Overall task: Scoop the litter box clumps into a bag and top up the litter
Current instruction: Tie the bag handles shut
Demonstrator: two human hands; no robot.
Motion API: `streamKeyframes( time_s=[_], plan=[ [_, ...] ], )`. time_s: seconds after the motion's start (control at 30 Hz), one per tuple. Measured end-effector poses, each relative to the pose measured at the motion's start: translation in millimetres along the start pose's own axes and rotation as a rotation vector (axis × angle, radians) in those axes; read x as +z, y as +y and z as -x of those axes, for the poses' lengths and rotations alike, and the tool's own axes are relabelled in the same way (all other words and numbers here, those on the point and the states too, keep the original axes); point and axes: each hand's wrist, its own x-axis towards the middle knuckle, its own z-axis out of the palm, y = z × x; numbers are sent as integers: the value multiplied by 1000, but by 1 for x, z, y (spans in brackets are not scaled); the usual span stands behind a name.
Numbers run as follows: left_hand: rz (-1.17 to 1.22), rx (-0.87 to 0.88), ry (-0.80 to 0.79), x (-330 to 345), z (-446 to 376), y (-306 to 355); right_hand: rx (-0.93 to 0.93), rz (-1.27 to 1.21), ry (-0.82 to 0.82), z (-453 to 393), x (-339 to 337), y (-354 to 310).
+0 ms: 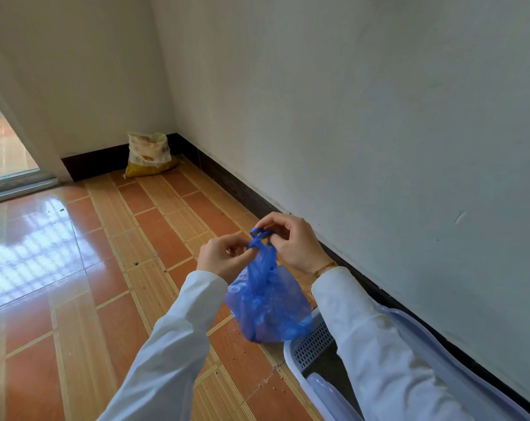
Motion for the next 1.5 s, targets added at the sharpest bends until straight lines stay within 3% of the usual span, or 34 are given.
streamKeyframes(
  time_s=[0.17, 0.27, 0.4, 0.63, 0.8, 1.03, 1.3, 1.5],
  plan=[
    [183, -36, -124, 6, 0, -4, -11, -31, -49, 1, -3, 2],
    [156, -7, -159, 9, 0, 0, -19, 8, -63, 1, -2, 2],
    [186, -43, -52, 6, 1, -3, 1, 71, 24, 5, -7, 5],
    [234, -51, 69, 4, 4, -6, -74, 536, 242, 20, -9, 39],
    [210, -33, 89, 6, 2, -9, 182, 141, 310, 21, -9, 42],
    [174, -15, 73, 5, -9, -22, 330, -197, 309, 11, 3, 56],
    [269, -124, -48, -16, -30, -16, 410, -292, 294, -6, 0, 42],
    [178, -208, -26, -68, -39, 63, 468, -205, 178, -25, -43, -39]
  ],
)
